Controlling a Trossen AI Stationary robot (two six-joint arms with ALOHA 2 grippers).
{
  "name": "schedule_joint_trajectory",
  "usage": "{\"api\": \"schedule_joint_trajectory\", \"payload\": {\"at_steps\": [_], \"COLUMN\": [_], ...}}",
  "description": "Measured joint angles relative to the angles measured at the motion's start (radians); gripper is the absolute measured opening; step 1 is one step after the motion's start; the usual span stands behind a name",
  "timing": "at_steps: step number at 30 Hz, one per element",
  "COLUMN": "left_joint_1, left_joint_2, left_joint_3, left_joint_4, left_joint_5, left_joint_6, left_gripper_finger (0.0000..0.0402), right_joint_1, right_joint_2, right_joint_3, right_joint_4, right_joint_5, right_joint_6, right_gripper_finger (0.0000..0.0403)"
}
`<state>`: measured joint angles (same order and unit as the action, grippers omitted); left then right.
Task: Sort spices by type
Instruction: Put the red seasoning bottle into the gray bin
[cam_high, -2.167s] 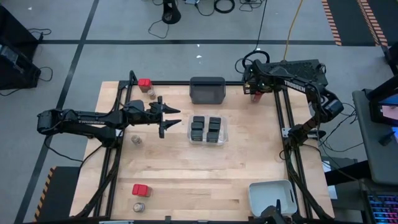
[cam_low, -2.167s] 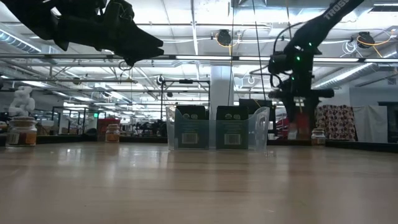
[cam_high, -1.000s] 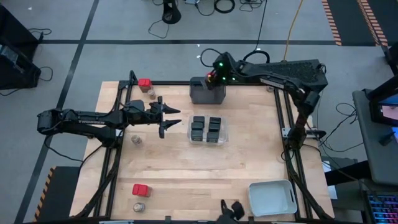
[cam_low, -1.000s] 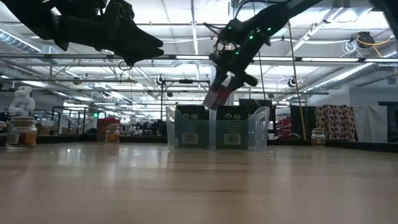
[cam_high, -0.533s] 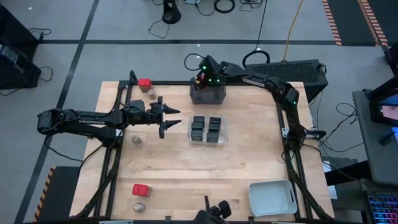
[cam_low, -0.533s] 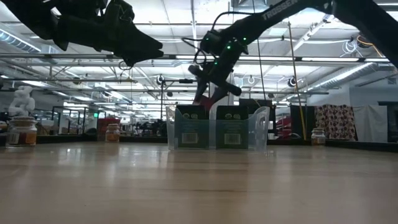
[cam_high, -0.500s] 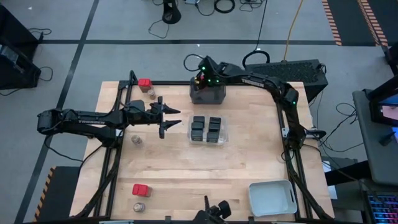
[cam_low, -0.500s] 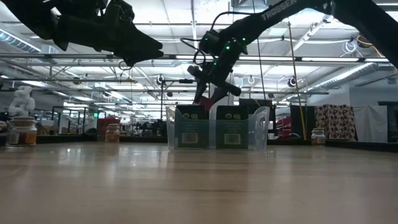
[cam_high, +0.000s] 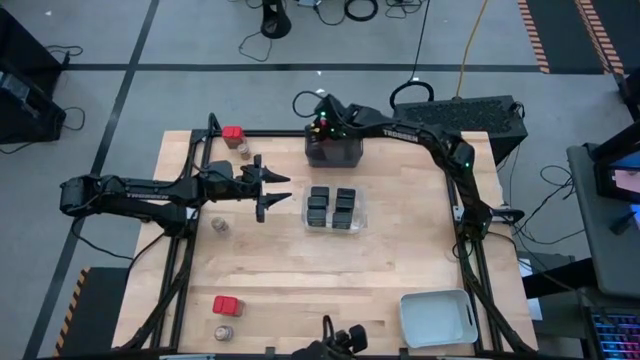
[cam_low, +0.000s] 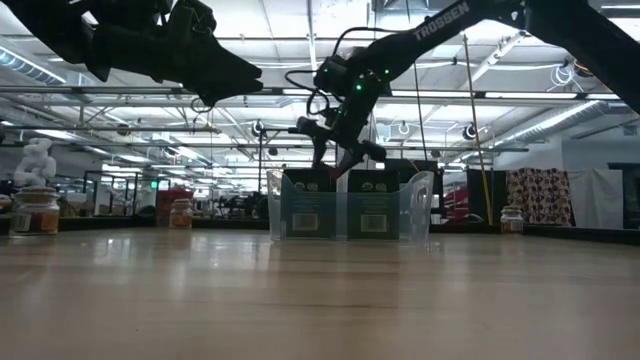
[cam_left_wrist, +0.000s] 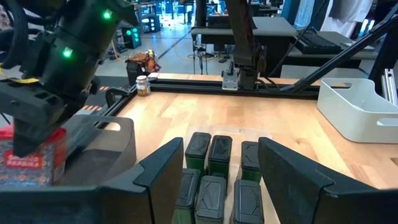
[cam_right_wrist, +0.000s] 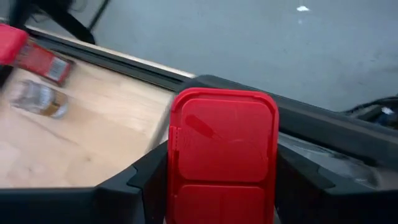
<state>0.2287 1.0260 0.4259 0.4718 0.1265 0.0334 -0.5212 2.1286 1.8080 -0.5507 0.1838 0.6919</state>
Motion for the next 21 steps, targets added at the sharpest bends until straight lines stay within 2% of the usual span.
{"api": "schedule_joint_trajectory", "payload": {"at_steps": [21], "left_joint_1": [0.0], "left_joint_2": [0.0], "left_joint_3": [0.0], "left_joint_4": [0.016], "left_joint_5": [0.0], "left_joint_6": [-0.002], "left_gripper_finger": [0.0212], "right_joint_1": [0.009], "right_joint_2": [0.003], "right_joint_3": [-0.018], "right_joint_4": [-0.022], "right_joint_5": [0.003], "right_joint_6": [0.03], "right_gripper_finger": [0.0208]}}
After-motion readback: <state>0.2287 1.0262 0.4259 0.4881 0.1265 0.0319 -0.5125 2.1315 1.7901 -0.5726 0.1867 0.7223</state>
